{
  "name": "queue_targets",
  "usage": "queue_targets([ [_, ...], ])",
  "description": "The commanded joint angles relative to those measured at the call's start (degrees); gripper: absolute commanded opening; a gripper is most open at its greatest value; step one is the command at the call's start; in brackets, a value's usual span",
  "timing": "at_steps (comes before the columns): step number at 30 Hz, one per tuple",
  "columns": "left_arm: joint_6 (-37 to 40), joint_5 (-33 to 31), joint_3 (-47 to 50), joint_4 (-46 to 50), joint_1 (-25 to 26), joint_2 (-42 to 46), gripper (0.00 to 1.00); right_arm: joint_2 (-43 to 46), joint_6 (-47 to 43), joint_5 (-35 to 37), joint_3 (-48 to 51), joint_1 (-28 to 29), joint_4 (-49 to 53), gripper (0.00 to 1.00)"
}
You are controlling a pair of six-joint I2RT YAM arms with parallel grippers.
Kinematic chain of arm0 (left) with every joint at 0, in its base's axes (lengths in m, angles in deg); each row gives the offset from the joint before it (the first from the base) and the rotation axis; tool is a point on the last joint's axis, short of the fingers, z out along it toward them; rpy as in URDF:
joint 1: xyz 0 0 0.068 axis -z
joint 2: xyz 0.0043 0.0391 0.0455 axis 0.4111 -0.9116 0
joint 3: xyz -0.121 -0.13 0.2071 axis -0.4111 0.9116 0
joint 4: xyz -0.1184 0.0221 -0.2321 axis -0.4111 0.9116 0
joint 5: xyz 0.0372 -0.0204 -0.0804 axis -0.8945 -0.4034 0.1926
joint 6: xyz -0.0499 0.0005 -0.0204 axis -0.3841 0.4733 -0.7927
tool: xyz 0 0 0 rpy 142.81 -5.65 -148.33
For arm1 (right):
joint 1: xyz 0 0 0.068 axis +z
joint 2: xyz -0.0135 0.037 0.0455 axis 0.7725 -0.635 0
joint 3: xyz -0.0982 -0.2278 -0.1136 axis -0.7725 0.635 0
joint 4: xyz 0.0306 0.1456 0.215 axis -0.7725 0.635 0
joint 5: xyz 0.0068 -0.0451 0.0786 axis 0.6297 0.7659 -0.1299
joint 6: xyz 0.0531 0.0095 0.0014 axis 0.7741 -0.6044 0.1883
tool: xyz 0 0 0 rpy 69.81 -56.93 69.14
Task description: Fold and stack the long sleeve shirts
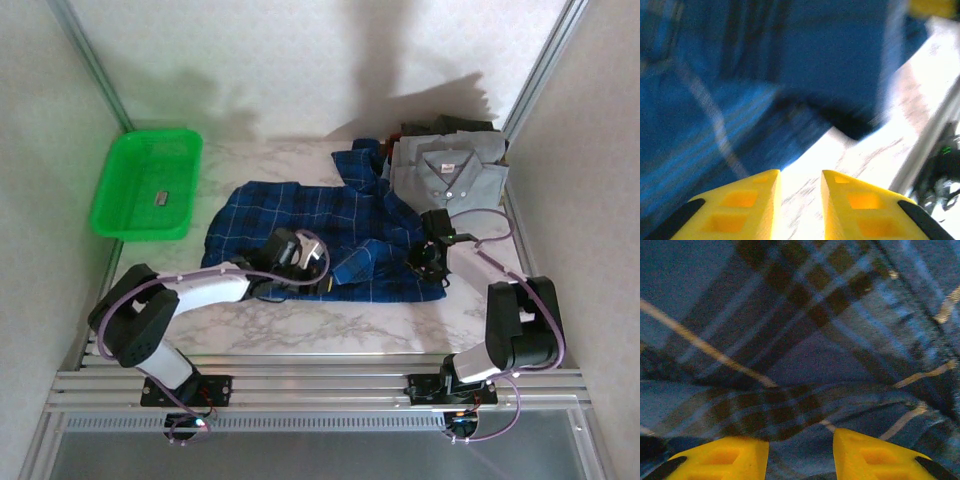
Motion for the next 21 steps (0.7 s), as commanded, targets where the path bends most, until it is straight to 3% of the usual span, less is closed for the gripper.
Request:
queue_targets([
  [1, -1.93, -7.23, 5.04, 2.07, 0.40, 5.38, 0.31, 3.60, -2.50, -5.15, -1.03, -0.16, -0.60, 0.40],
  [6, -4.89, -10.88, 9.31, 2.15, 1.57, 12.06, 0.44, 6.44, -7.11, -10.15, -6.30, 2.23, 3.75, 0.42],
  [11, -13.92, -13.39, 8.31, 1.73, -0.98, 18.01, 0.90, 1.92, -13.81, -12.37, -15.94, 5.97, 6.51, 0.45],
  [17, -23.73, -9.91, -2.02, 5.54, -6.33, 8.96, 0.95, -11.44, -14.01, -8.99, -26.89, 13.42, 8.54, 0.40],
  [21, -28.82, -7.94, -7.77, 6.05, -8.72, 2.79, 0.92, -14.15, -9.30, -5.74, -24.68, 16.84, 9.42, 0.31],
])
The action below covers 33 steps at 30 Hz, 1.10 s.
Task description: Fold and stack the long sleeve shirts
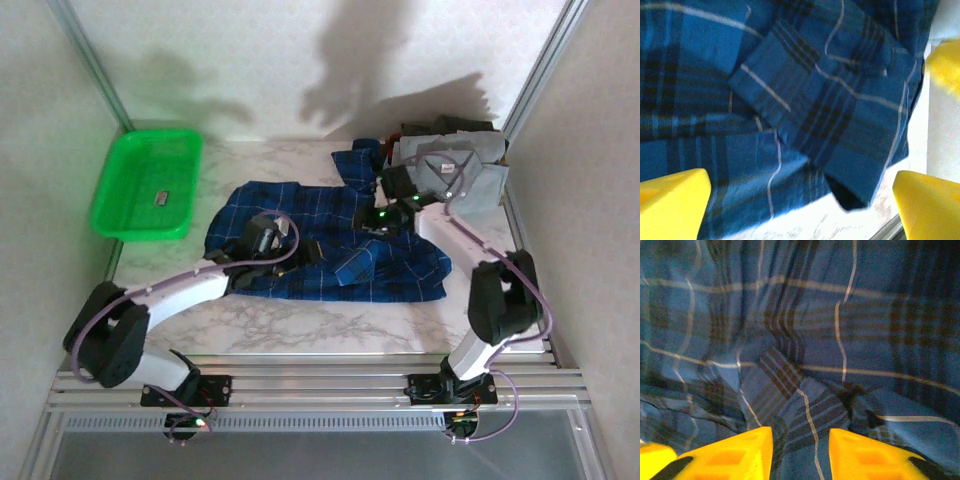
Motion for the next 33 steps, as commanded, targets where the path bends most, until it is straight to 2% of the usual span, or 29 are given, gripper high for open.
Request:
queue_targets([
  [1, -7.04, 1.43, -5.27, 2.63, -1.24, -4.33, 0.92, -0.84, 3.80, 3.68, 3.35, 2.91, 4.33, 0.29],
  [4, -7.07, 1.72, -11.52, 5.65, -1.28, -8.59, 0.89, 1.81, 6.69, 5.82, 9.35, 4.77, 3.95, 0.24],
  [8, -10.56, 5.04, -15.04, 5.19, -1.07, -12.42, 0.86, 5.33, 11.35, 5.50, 18.83, 7.15, 0.00, 0.22],
  [14, -16.23, 7.72, -18.60, 6.93, 0.51, -14.88, 0.86, 10.28, 17.08, 8.17, 29.27, 10.27, -8.51, 0.25],
  [18, -19.00, 9.63, -20.30, 8.19, 1.30, -17.43, 0.85, 10.70, 15.83, 9.05, 31.40, 11.14, -10.85, 0.26],
  [23, -17.78, 9.34, -23.54, 14.02, 1.39, -21.24, 0.81, 12.89, 16.05, 9.53, 34.61, 11.32, -13.97, 0.27],
  [28, -9.04, 2.69, -30.94, 25.61, 1.37, -24.90, 0.75, 12.74, 16.36, 9.74, 35.78, 11.56, -14.98, 0.26],
  [33, -2.05, -5.17, -37.81, 31.52, 1.35, -27.60, 0.71, 13.35, 16.82, 9.57, 37.45, 11.66, -16.12, 0.26],
])
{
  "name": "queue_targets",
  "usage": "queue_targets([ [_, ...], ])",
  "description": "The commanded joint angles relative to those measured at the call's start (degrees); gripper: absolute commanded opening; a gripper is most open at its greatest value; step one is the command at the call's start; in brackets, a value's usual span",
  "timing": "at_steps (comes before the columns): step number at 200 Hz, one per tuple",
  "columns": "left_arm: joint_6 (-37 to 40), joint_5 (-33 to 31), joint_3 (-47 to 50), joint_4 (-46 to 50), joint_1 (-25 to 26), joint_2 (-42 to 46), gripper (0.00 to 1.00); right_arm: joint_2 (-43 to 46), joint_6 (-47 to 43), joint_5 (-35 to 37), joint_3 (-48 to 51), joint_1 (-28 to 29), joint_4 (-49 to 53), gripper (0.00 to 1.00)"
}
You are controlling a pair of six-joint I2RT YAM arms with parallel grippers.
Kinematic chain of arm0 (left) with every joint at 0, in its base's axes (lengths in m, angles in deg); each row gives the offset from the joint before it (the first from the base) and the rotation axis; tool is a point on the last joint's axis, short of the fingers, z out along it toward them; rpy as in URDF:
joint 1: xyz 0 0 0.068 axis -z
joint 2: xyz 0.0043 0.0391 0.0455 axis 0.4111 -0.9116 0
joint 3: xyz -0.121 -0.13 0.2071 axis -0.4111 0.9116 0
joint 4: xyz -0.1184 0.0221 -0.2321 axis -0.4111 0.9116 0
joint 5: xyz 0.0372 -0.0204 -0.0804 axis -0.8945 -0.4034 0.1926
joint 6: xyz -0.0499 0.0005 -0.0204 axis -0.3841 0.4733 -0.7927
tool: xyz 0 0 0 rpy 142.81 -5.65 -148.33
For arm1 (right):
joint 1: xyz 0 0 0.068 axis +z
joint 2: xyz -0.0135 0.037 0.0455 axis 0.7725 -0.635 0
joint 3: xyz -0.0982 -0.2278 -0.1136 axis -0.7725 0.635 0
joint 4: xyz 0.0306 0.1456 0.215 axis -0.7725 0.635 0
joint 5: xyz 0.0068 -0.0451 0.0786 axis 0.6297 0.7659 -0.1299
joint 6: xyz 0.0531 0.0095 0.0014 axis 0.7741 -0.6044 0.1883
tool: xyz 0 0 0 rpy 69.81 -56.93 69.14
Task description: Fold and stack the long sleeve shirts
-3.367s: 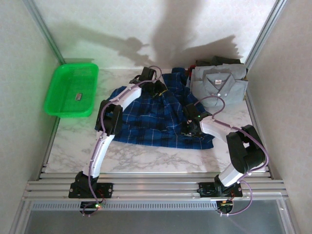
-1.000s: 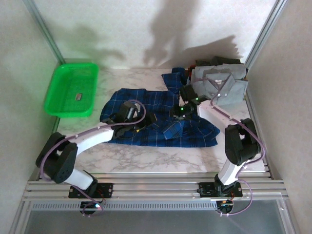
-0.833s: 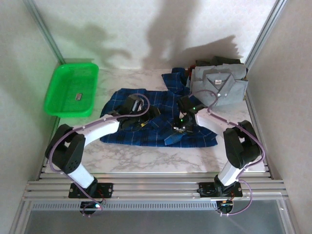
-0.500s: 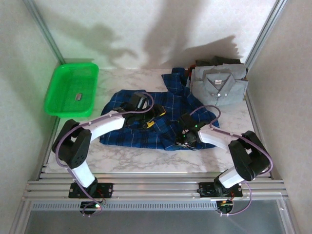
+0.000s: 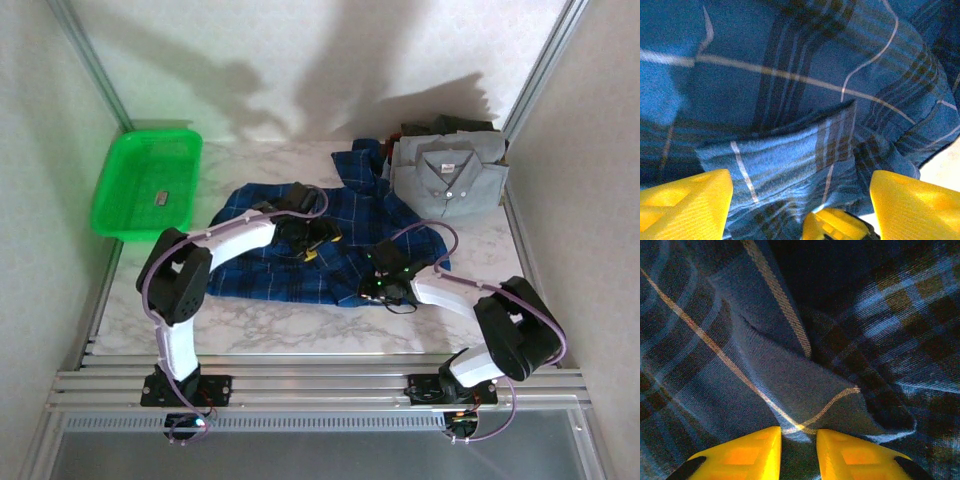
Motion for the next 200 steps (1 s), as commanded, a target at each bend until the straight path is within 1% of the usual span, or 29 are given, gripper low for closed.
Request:
queue_targets([
  [1, 8.80, -7.14, -6.09, 7.30, 0.22, -2.40, 0.68, 0.16, 1.10, 1.45, 2.56, 0.51, 0.00, 0.26],
  [16, 13.38, -7.96, -8.74, 7.77, 0.32, -4.86, 0.60, 0.16, 1.09, 1.36, 2.76, 0.56, -0.17, 0.26],
  [23, 15.42, -8.76, -9.59, 8.11, 0.28, -5.72, 0.58, 0.25, 1.05, 1.35, 2.78, 0.53, -0.10, 0.26],
  [47, 20.77, -7.06, -9.20, 4.45, 0.58, -6.62, 0.55, 0.51, 0.96, 1.26, 2.72, 0.50, 0.07, 0.26],
  [58, 23.05, -6.66, -9.63, 4.18, 0.66, -7.12, 0.53, 0.43, 0.86, 1.26, 2.71, 0.57, 0.17, 0.26],
  [73, 25.90, -6.48, -9.88, 3.87, 0.76, -7.48, 0.53, 0.42, 0.85, 1.33, 2.77, 0.55, 0.44, 0.26],
  [84, 27.26, -5.21, -9.36, 2.67, 0.86, -7.09, 0.54, 0.50, 0.84, 1.26, 2.85, 0.51, 0.56, 0.26],
  [111, 29.48, -1.80, -7.58, 0.31, 1.32, -5.90, 0.52, 0.44, 0.80, 1.52, 2.83, 0.54, 1.14, 0.26],
  [132, 30.64, -0.37, -5.73, 0.03, 1.72, -5.61, 0.45, 0.40, 0.93, 1.77, 2.82, 0.57, 1.27, 0.26],
  [163, 31.31, -0.67, -3.29, 0.33, 1.69, -4.97, 0.41, 0.03, 1.21, 1.79, 2.43, 0.55, 1.30, 0.26],
  [174, 31.75, -0.90, -2.81, 0.02, 1.73, -4.38, 0.38, 0.09, 1.33, 1.93, 2.35, 0.53, 1.25, 0.26],
  [189, 31.73, 0.47, -2.32, -1.38, 1.72, -3.57, 0.33, -0.01, 1.34, 1.94, 2.09, 0.56, 1.39, 0.26],
  [200, 32.14, 0.69, -2.68, -1.31, 1.89, -3.51, 0.32, -0.21, 1.38, 1.99, 1.90, 0.57, 1.57, 0.26],
])
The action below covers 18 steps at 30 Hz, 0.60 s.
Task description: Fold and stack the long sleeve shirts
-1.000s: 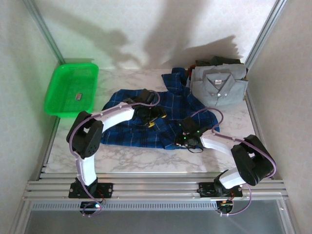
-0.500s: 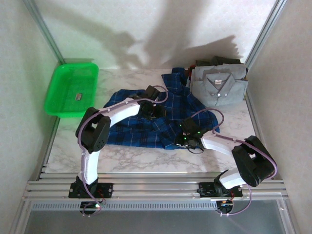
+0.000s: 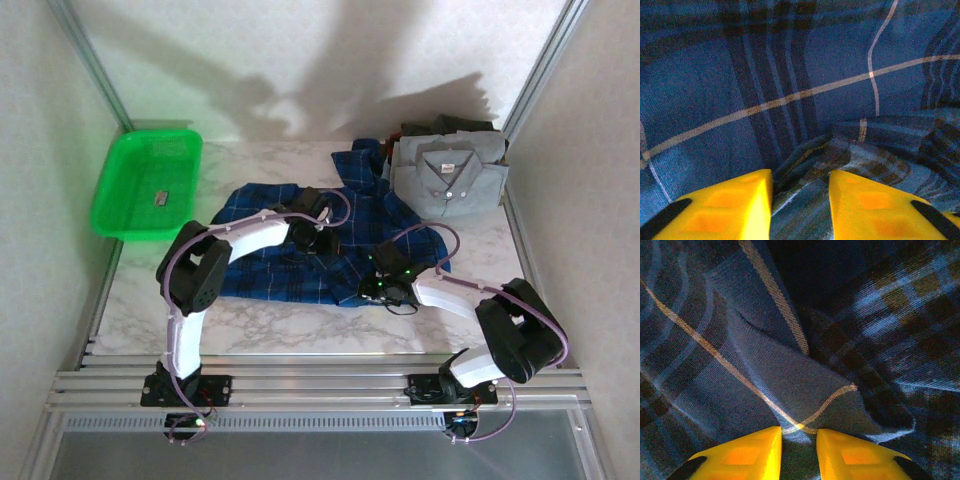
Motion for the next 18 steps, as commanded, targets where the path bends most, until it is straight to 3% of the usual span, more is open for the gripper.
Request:
queue_targets([
  [1, 1.95, 1.78, 0.21, -1.08, 0.41, 3.48, 0.31, -0.89, 0.81, 1.96, 0.92, 0.53, 2.78, 0.26],
  [5, 2.87, -1.06, 0.32, -0.53, 0.12, 4.18, 0.32, -0.82, 1.14, 2.13, 0.70, 0.57, 2.90, 0.26],
  [8, 3.78, 0.45, 0.55, -1.93, 0.14, 3.95, 0.30, -0.95, 1.25, 2.46, 0.61, 0.56, 2.96, 0.26],
  [18, 7.40, 0.02, -1.24, -0.55, 0.92, 1.05, 0.17, -1.20, 1.42, 2.61, 0.03, 0.59, 3.62, 0.26],
])
